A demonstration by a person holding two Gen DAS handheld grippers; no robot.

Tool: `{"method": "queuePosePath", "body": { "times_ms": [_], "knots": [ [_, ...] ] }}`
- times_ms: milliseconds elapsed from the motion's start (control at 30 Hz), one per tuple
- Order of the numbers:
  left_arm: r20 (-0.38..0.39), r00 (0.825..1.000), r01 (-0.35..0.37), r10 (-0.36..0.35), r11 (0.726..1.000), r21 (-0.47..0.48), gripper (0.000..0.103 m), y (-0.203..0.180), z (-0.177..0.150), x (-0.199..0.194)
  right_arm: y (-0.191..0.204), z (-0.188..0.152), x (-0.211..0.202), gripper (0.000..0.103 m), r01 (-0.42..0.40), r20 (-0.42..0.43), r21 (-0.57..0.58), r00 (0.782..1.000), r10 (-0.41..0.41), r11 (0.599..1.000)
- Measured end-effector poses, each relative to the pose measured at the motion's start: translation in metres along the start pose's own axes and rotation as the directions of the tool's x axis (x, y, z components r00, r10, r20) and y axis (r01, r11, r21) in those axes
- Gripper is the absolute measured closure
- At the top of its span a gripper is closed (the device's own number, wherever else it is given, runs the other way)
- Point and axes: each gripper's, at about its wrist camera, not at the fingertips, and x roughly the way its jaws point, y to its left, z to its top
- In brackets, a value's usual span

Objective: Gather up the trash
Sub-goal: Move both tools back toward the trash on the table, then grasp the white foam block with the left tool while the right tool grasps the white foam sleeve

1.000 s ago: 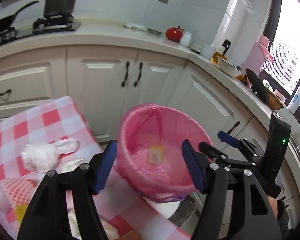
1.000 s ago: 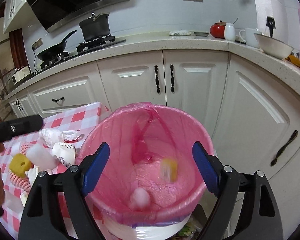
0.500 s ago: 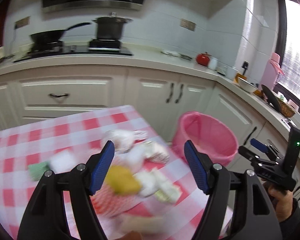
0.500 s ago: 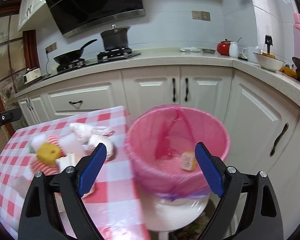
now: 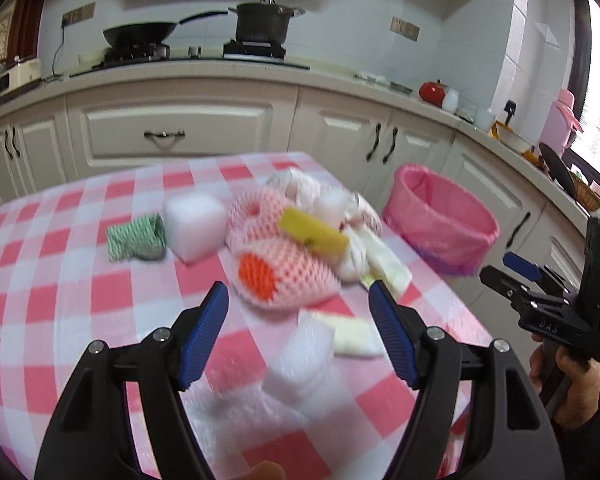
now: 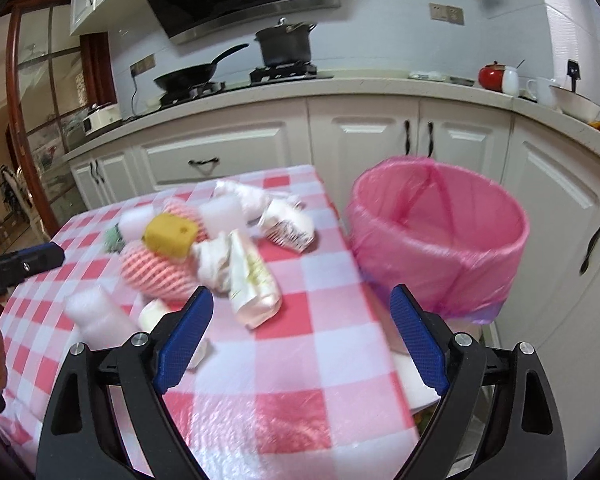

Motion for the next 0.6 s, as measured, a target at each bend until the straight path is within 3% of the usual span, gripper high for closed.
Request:
{"method": "queuePosePath", "body": {
  "times_ms": [200,467,600],
  "knots": [
    [-0.055,0.998,0.027,-0.026,1.0,0.01,0.035,-0.006,-0.019,0.017,0.014,-0.012,0.003,0.018,-0.027,-0.019,-0.021,0.999,0.027,0.999],
    [-0.128,0.991,0.034,-0.033,0.999,0.006,0.045,-0.002,-0.034,0.044,0.024,-0.016,0.01,0.018,-0.048,-0.036,-0.037,0.998,0.047,0.998],
    [-0.162,0.986,0.041,-0.039,0.999,0.005,0.059,0.001,-0.039,0.055,0.03,-0.018,0.014,0.018,-0.057,-0.046,-0.047,0.997,0.055,0.997]
  ]
}}
